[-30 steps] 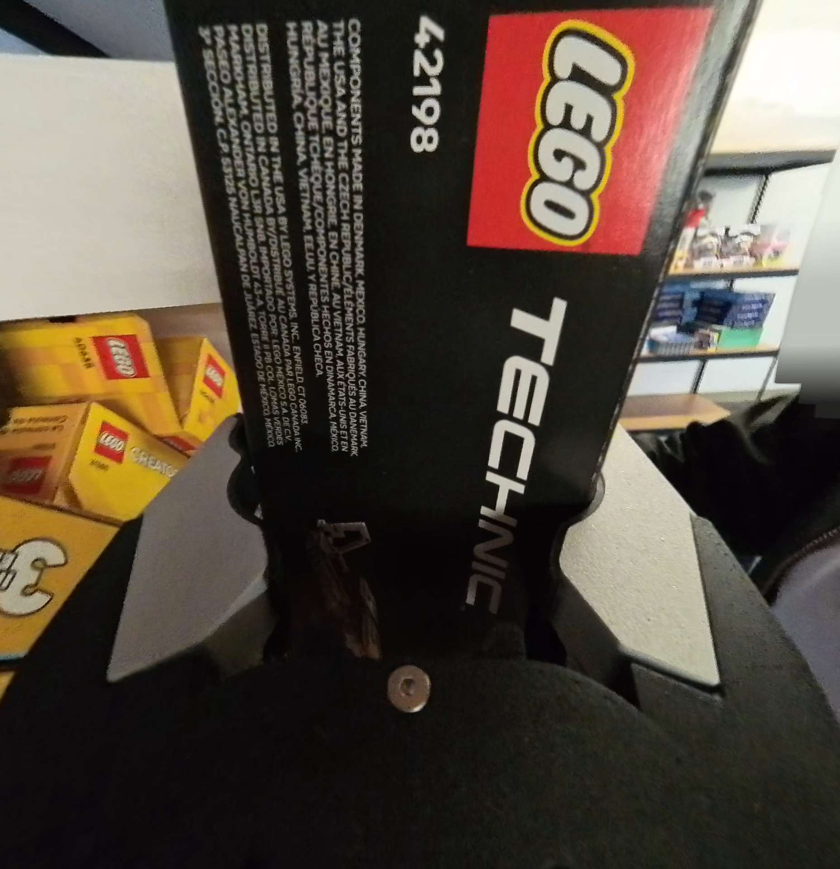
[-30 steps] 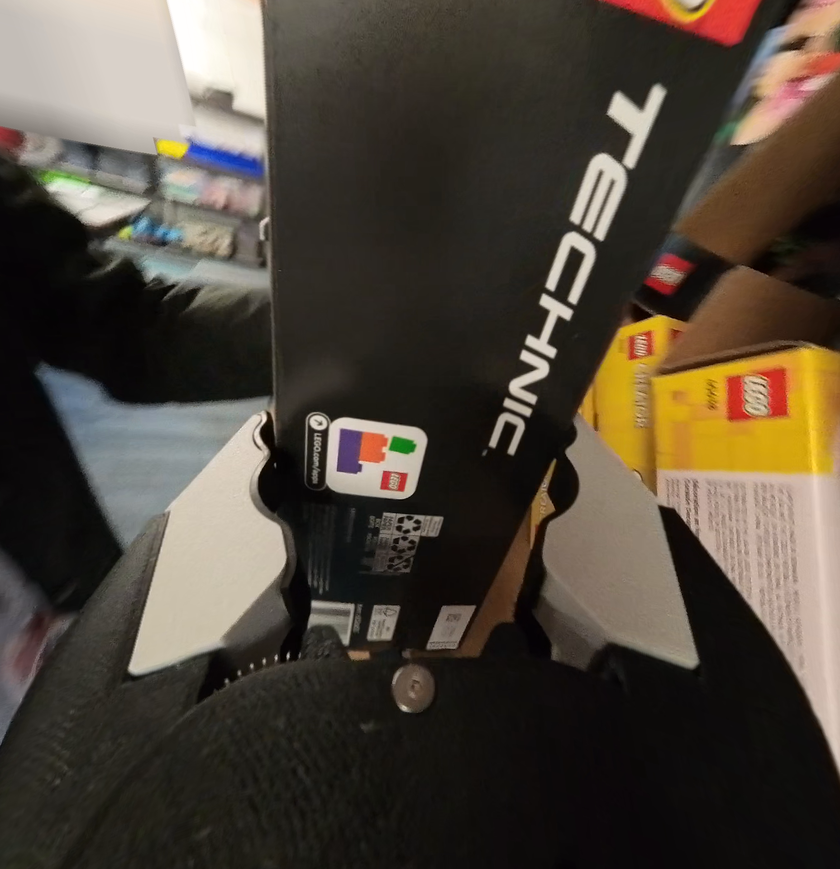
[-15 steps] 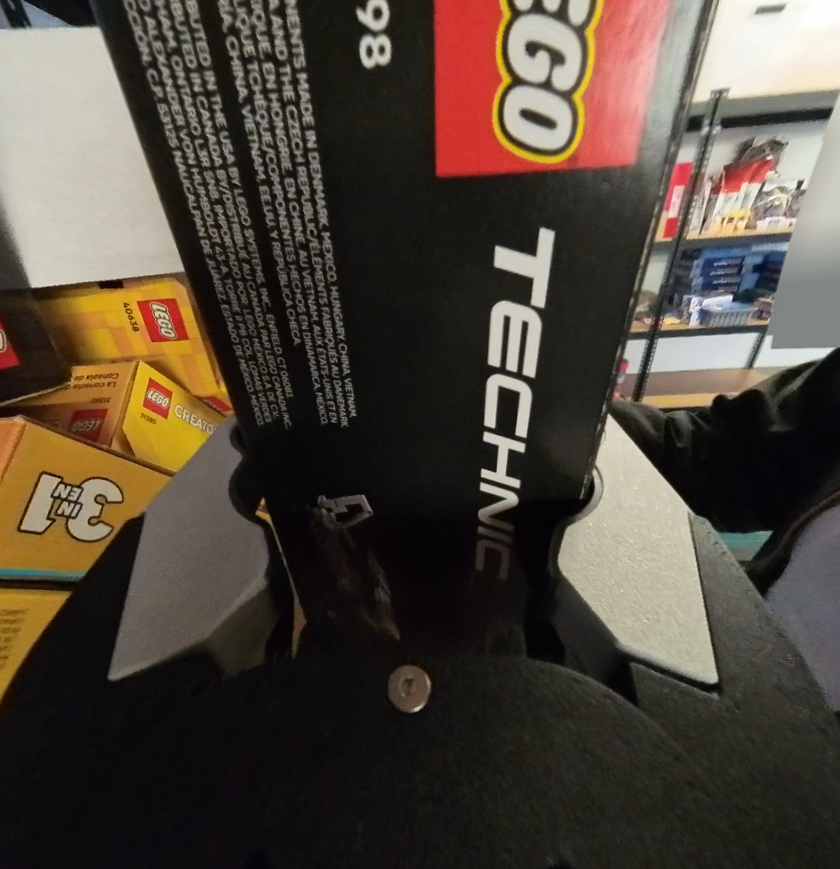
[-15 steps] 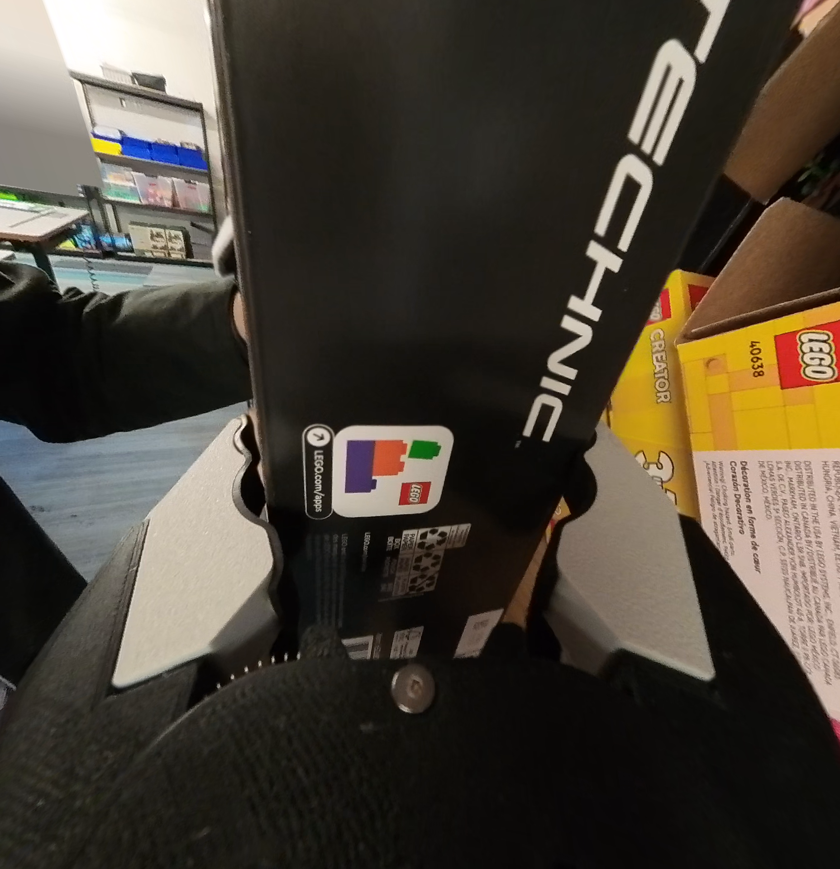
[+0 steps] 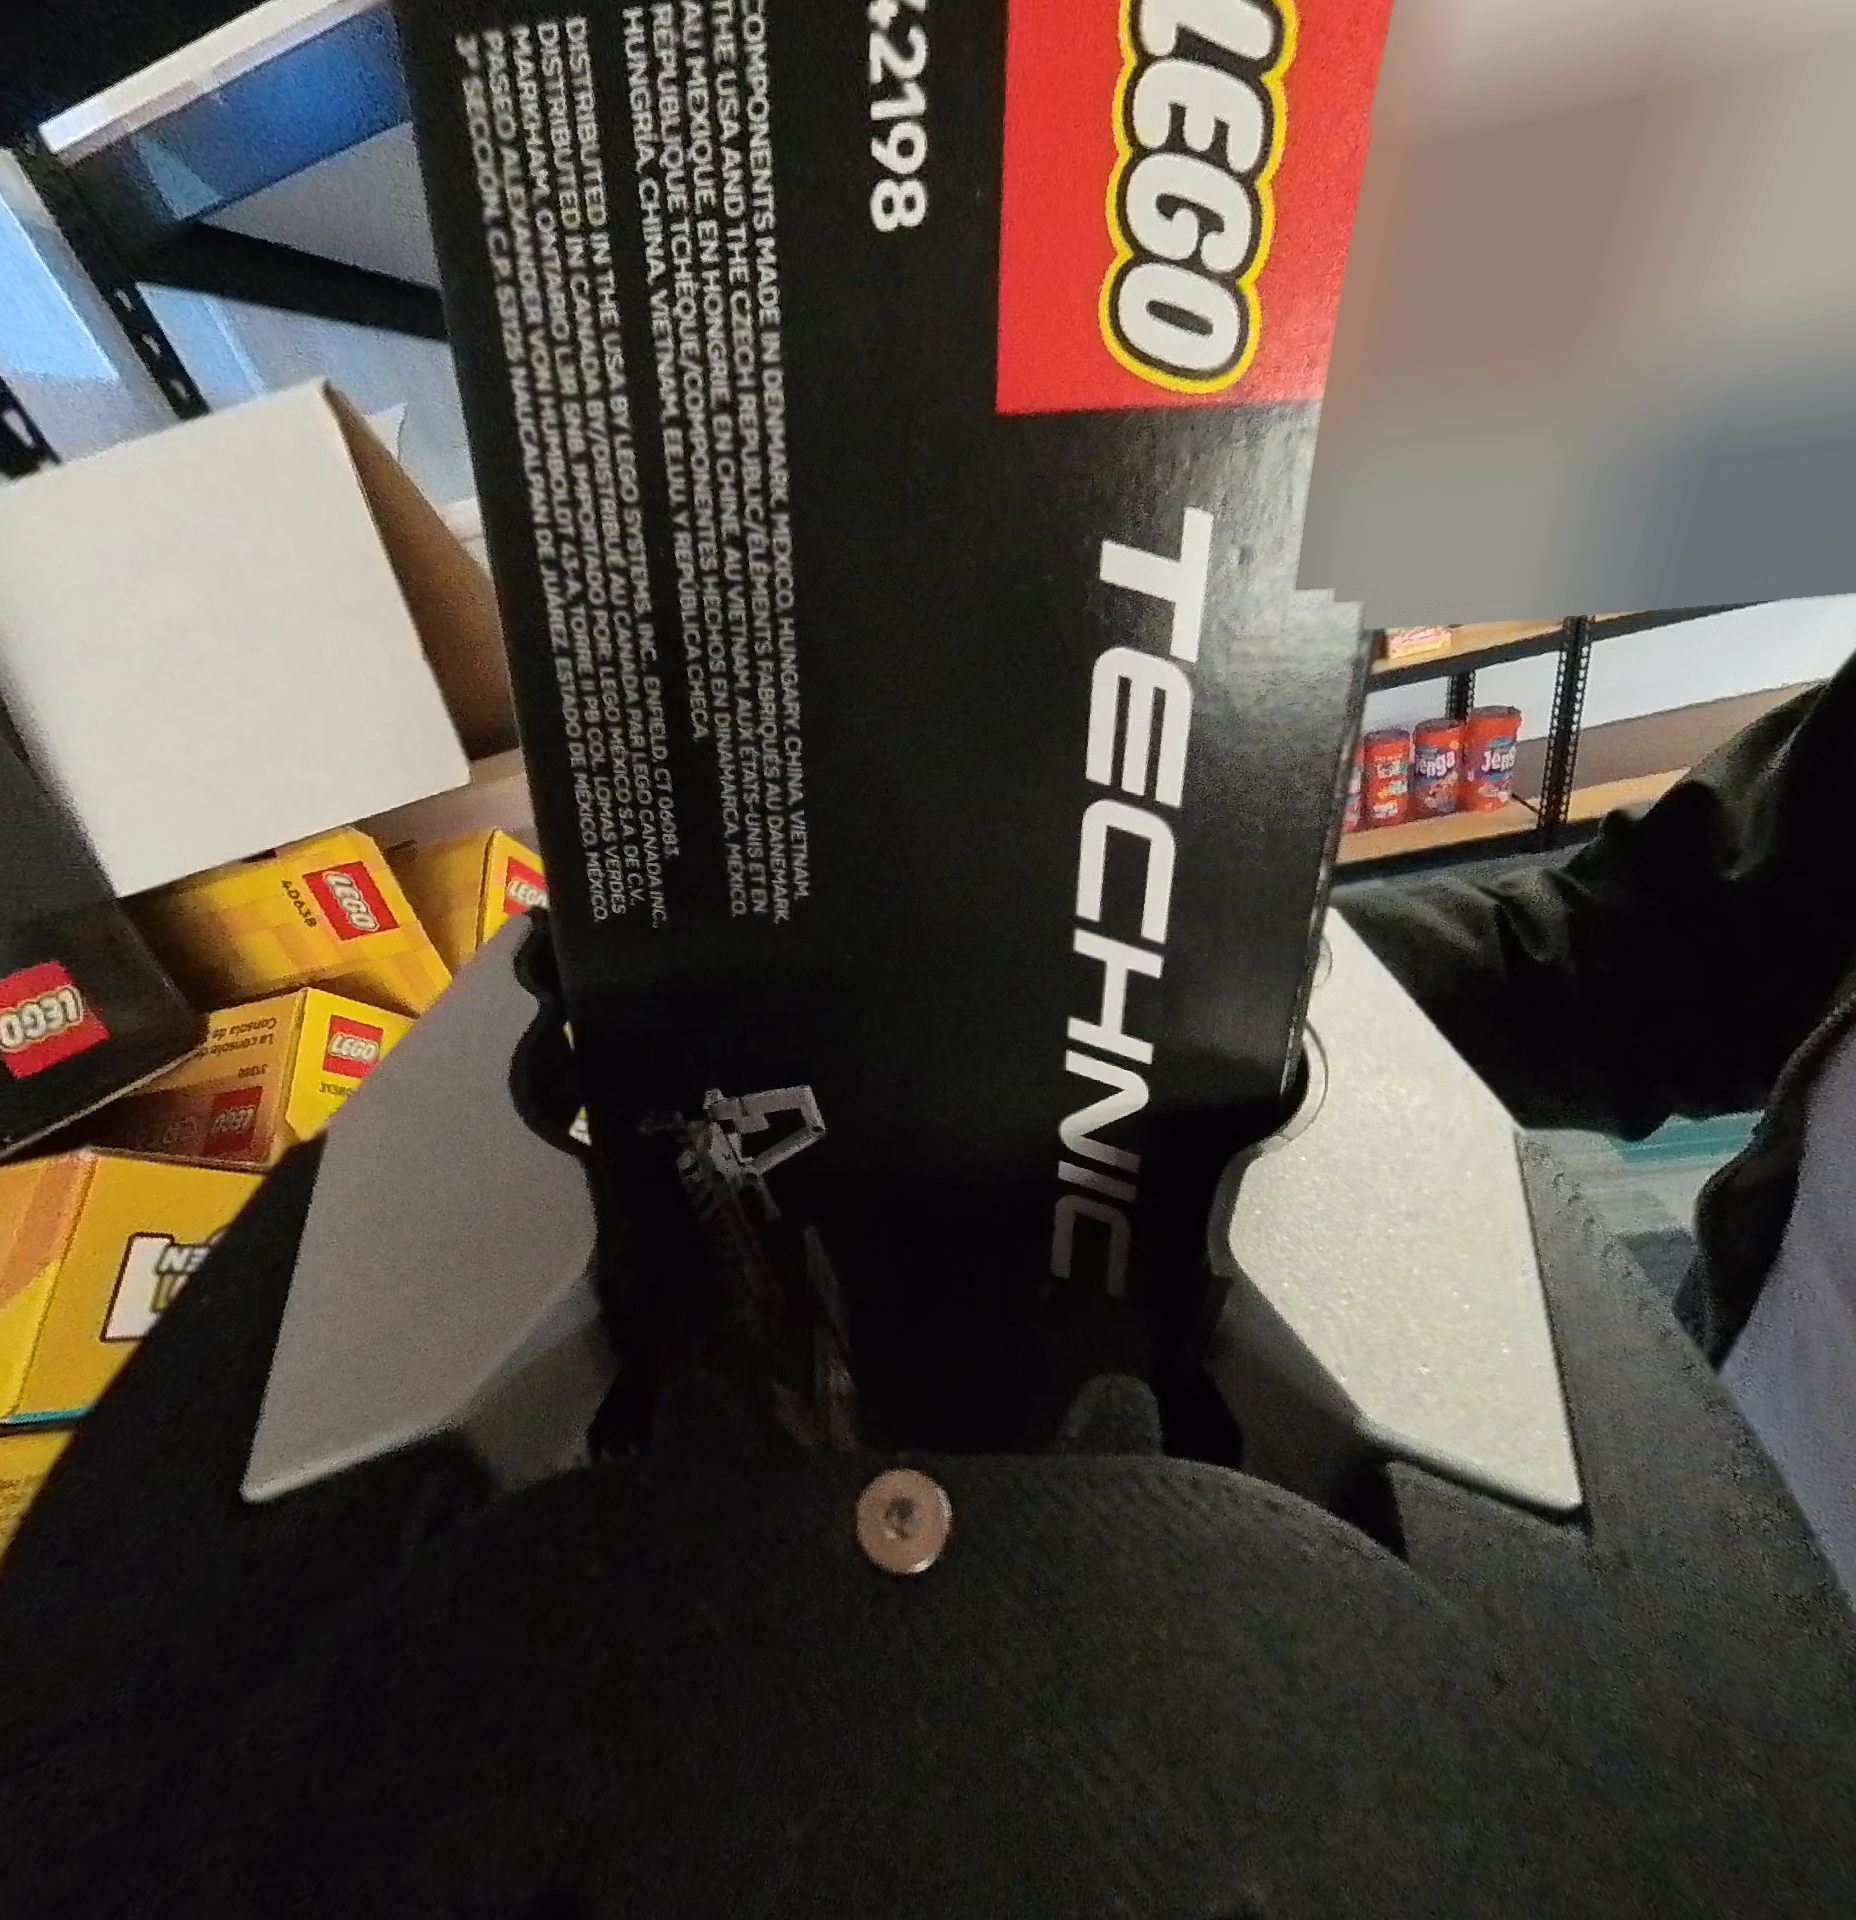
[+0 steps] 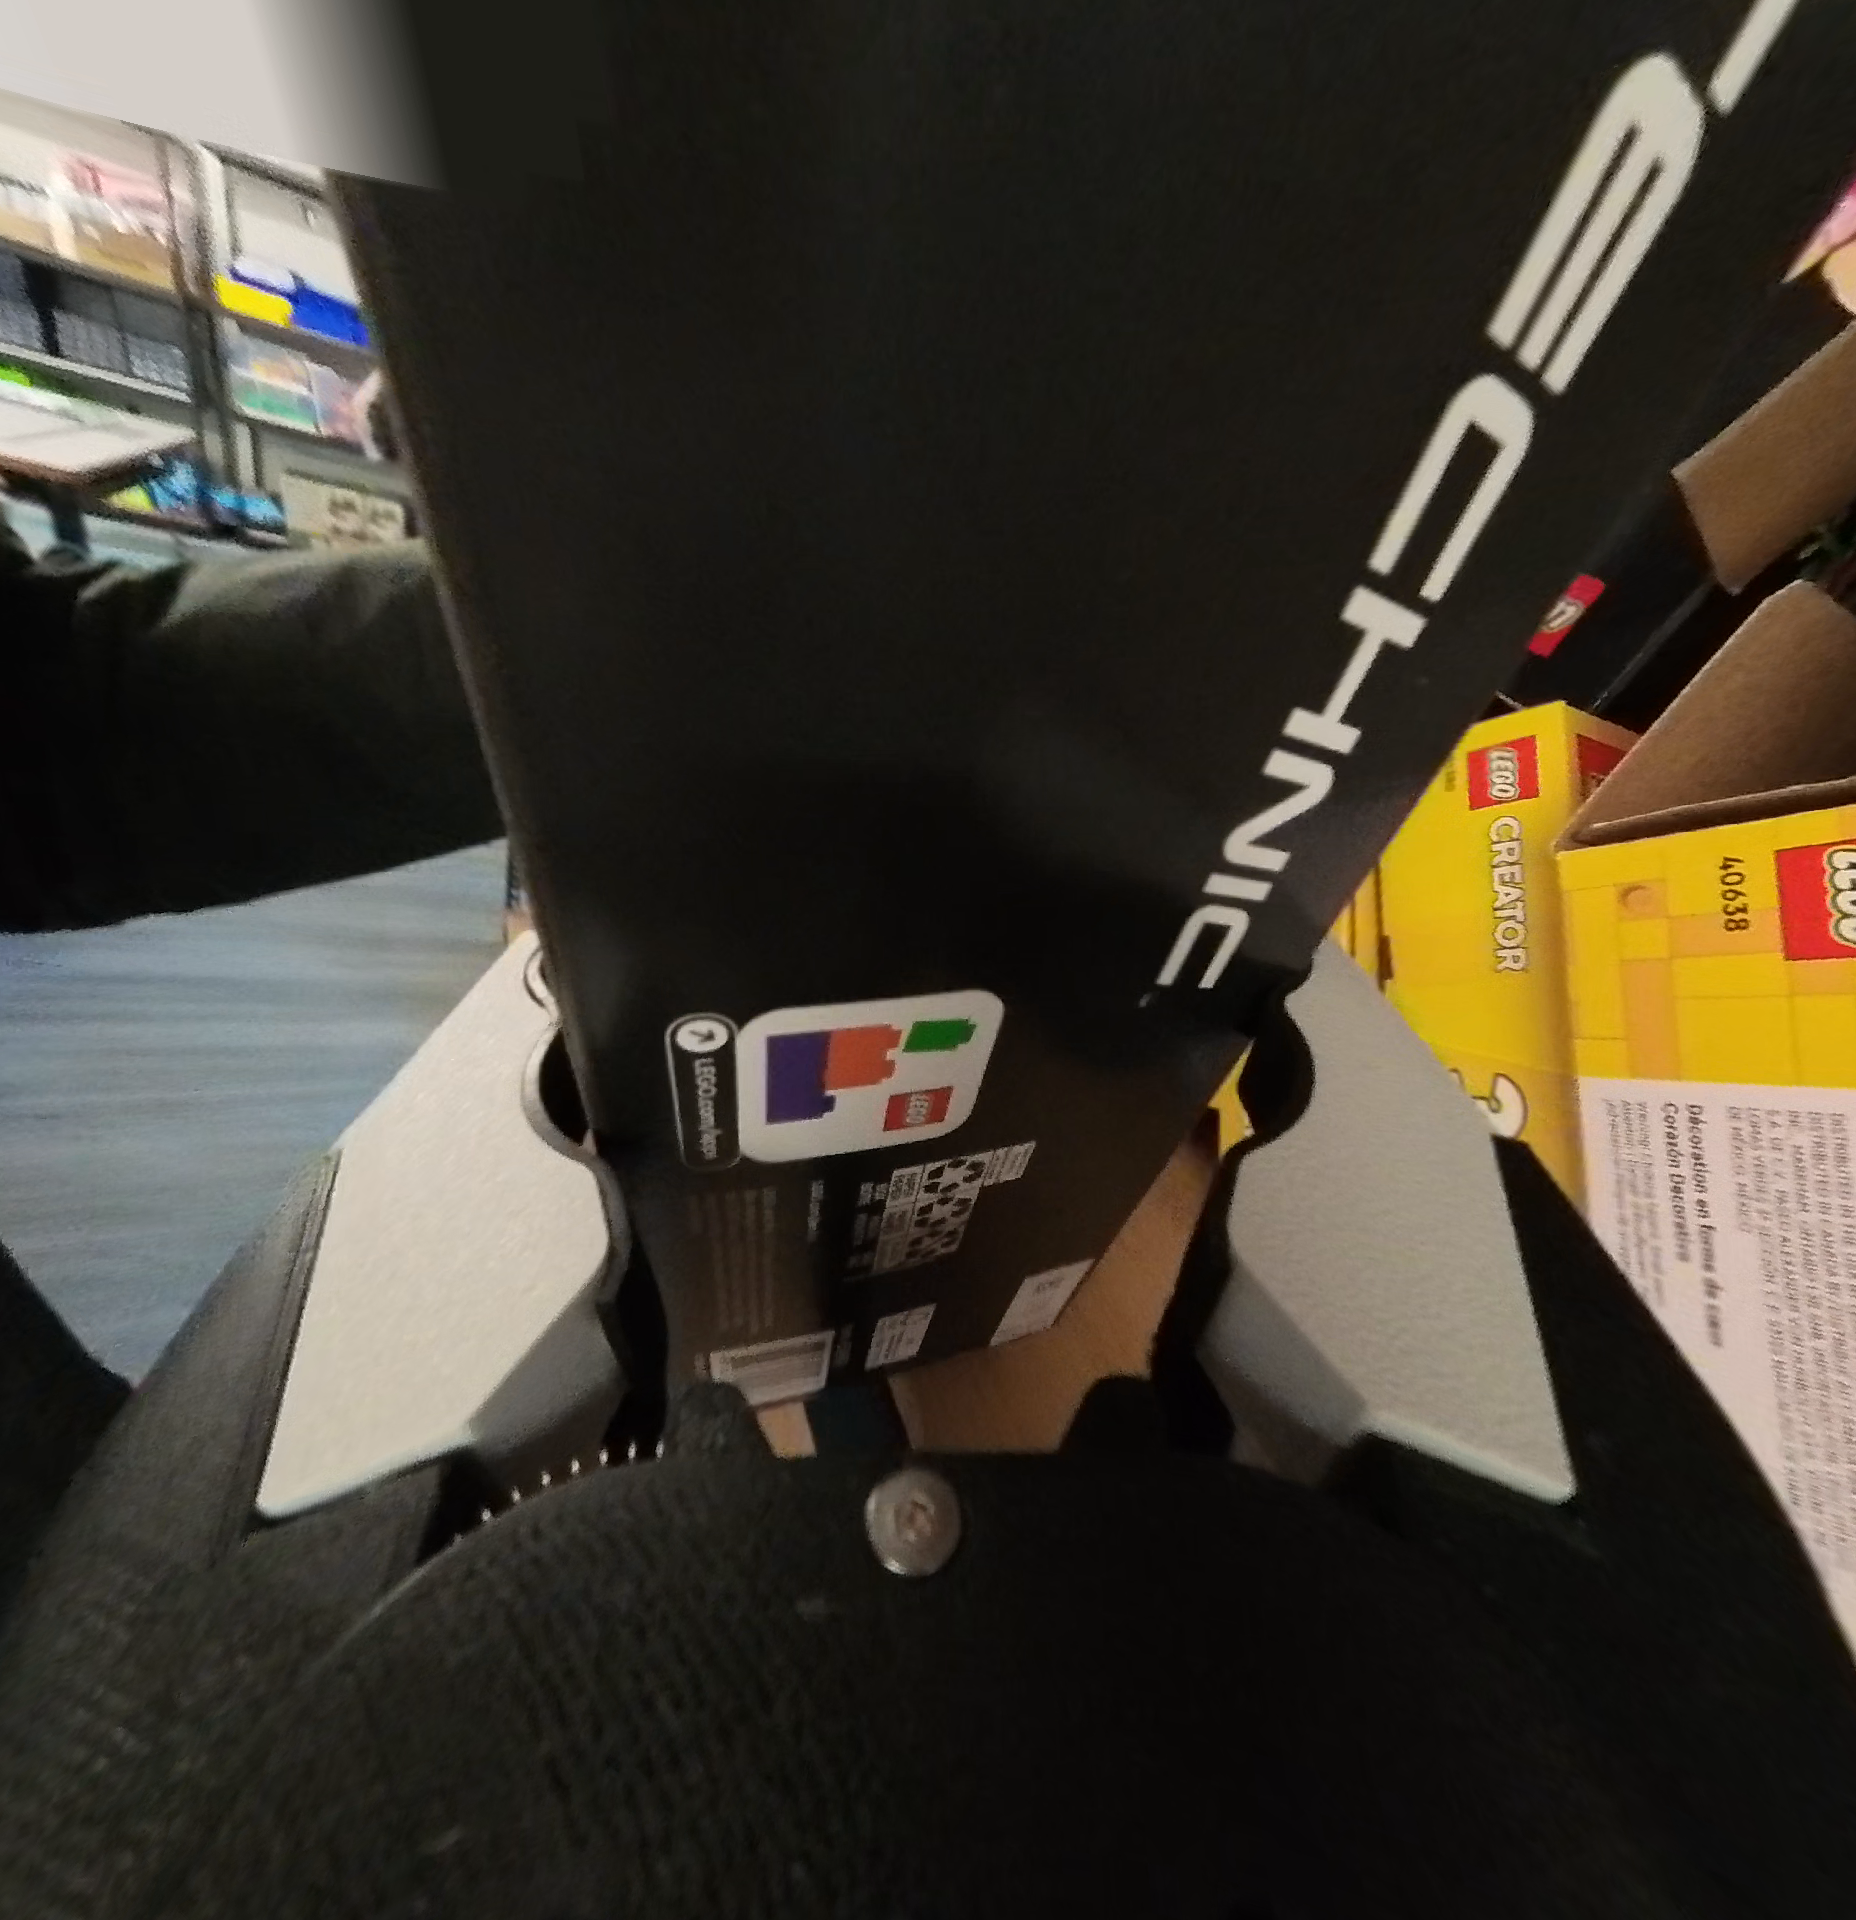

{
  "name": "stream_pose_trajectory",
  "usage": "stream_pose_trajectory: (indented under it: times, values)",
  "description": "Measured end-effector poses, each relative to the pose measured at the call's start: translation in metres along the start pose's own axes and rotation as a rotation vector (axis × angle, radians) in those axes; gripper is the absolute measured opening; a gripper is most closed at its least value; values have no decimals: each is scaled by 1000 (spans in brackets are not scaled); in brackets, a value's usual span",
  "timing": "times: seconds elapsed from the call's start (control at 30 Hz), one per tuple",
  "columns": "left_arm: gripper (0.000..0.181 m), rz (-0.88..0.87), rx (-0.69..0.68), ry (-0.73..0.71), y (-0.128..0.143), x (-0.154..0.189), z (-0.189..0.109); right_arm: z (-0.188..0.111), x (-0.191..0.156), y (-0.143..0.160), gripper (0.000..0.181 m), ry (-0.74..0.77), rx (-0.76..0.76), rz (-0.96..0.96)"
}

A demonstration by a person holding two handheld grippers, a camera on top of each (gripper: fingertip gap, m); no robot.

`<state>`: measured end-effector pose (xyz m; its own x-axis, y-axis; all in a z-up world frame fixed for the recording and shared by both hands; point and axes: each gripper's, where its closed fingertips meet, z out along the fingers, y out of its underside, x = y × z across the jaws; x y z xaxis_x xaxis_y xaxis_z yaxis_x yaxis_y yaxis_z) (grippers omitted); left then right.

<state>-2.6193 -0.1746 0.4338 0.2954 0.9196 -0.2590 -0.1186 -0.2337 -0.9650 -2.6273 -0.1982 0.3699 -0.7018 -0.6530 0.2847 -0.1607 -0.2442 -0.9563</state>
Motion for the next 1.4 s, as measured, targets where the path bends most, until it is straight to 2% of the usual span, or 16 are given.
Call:
stream_pose_trajectory:
  times: [0.3,0.4,0.57,0.87,1.03,1.07,1.4]
  values:
    - [134,-102,-43,-27,-10,7,9,-16,-7,-25,127,-49,115,106]
    - [134,-108,-94,-37,-13,9,17,-21,-7,-24,127,-52,123,134]
    - [133,-109,-185,-46,-21,14,31,-32,-7,-33,127,-56,220,188]
    - [134,-50,-303,-97,-33,27,50,-43,-12,-39,127,-95,303,204]
    - [134,11,-330,-112,-41,39,56,-50,-17,-48,131,-111,350,168]
    - [134,19,-335,-117,-43,41,57,-51,-18,-48,127,-115,352,165]
    - [134,85,-368,-148,-53,60,62,-56,-32,-57,127,-140,384,130]
